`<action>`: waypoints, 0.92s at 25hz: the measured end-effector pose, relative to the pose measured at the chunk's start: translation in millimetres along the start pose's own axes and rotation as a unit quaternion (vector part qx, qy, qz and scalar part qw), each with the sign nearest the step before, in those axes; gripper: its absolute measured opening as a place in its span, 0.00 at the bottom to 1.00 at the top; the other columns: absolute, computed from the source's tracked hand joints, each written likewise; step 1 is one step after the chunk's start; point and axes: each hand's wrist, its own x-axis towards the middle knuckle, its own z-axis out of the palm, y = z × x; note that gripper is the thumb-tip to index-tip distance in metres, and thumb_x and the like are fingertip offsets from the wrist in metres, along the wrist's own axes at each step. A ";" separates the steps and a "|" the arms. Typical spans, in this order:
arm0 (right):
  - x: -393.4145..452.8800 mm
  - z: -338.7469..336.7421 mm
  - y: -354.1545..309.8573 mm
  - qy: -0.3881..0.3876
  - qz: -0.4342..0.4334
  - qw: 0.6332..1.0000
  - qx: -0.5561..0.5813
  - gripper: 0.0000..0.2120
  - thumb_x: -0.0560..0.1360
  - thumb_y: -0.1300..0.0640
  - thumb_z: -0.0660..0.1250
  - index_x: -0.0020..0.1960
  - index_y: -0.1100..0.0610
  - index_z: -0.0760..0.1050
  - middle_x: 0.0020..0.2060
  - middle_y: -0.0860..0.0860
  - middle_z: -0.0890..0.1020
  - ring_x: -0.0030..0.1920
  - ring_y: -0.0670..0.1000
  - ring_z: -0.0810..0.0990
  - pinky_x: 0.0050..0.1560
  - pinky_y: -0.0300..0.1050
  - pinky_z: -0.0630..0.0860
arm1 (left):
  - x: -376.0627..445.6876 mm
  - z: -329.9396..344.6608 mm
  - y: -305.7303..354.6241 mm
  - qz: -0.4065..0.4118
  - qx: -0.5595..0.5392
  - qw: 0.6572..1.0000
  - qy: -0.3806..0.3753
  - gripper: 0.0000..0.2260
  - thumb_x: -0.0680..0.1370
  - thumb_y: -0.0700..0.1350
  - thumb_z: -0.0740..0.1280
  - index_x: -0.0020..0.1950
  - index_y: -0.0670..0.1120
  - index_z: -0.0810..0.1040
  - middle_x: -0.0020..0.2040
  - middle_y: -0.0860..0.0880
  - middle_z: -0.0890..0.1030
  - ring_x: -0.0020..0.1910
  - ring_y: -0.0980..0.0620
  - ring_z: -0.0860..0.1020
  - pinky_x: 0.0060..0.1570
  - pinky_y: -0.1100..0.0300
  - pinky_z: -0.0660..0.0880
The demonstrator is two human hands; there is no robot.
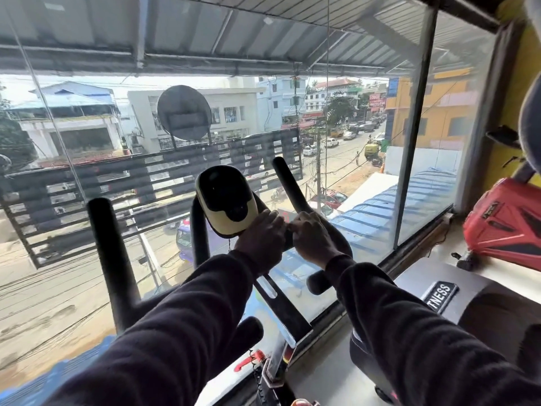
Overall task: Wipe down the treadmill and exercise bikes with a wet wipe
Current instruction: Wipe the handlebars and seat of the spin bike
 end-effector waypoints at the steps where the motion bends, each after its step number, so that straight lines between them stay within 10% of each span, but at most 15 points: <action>1: 1.7 -0.4 8.5 0.003 0.015 1.000 0.016 0.16 0.76 0.65 0.55 0.52 0.58 0.80 0.52 0.56 0.77 0.57 0.57 0.72 0.64 0.51 0.67 | 1.2 0.8 1.0 -0.002 -0.009 1.000 0.004 0.15 0.75 0.38 0.64 0.59 0.37 0.80 0.57 0.41 0.80 0.64 0.40 0.74 0.72 0.50 0.62; 14: -9.7 -6.5 2.8 0.057 0.197 0.974 0.101 0.14 0.78 0.62 0.59 0.61 0.60 0.75 0.59 0.60 0.74 0.59 0.61 0.77 0.62 0.48 0.71 | 1.0 5.1 2.1 0.003 -0.004 1.000 0.014 0.19 0.83 0.45 0.55 0.74 0.43 0.69 0.72 0.45 0.70 0.77 0.45 0.60 0.77 0.53 0.45; 23: -13.8 -6.6 -4.9 0.023 0.232 0.963 0.137 0.12 0.76 0.60 0.64 0.59 0.61 0.70 0.55 0.59 0.77 0.57 0.60 0.76 0.55 0.46 0.70 | -3.3 2.6 3.2 -0.022 -0.076 0.996 0.032 0.11 0.81 0.43 0.59 0.59 0.44 0.79 0.61 0.47 0.75 0.63 0.47 0.69 0.63 0.53 0.69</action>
